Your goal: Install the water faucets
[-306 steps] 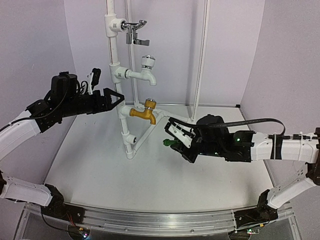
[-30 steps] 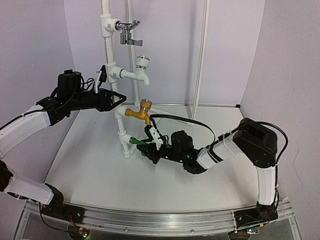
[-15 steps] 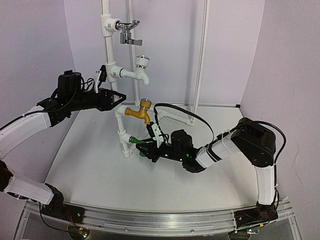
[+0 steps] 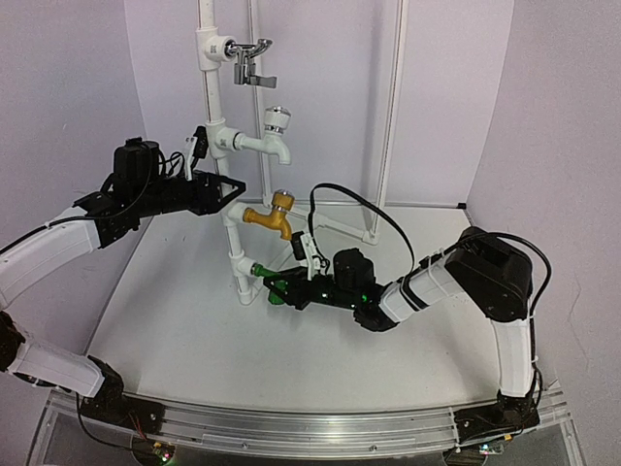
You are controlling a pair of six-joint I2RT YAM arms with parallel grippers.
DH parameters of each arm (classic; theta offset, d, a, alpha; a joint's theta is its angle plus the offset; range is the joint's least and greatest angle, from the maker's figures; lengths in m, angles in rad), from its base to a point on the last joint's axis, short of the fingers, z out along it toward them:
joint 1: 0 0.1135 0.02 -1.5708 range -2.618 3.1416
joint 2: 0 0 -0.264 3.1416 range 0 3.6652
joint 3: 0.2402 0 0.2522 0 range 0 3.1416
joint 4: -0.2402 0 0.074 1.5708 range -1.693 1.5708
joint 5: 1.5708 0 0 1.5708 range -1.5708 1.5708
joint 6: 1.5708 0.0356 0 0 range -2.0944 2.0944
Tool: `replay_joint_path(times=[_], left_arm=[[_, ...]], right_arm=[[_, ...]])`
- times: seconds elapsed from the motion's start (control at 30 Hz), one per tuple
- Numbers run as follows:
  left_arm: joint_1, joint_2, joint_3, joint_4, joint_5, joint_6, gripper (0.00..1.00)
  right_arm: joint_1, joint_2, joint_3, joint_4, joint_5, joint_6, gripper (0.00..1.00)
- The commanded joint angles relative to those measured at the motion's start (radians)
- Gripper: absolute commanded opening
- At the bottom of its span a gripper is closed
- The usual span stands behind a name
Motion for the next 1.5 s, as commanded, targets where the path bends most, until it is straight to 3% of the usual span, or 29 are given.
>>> replay_joint_path(times=[0.0,0.73,1.47], left_arm=[[-0.078,0.001,-0.027,-0.068,0.185,-0.16,0.0],[-0.085,-0.014,-0.038,-0.053,0.179,-0.178,0.0],[-0.094,-0.021,-0.043,-0.044,0.164,-0.189,0.0]], right_arm=[[-0.042,0.007,0.113,0.17,0.078,0.165,0.0],[-0.058,0.045,0.14,0.177,0.069,0.616,0.0],[-0.069,0.142,0.148,0.292,0.056,1.098,0.0]])
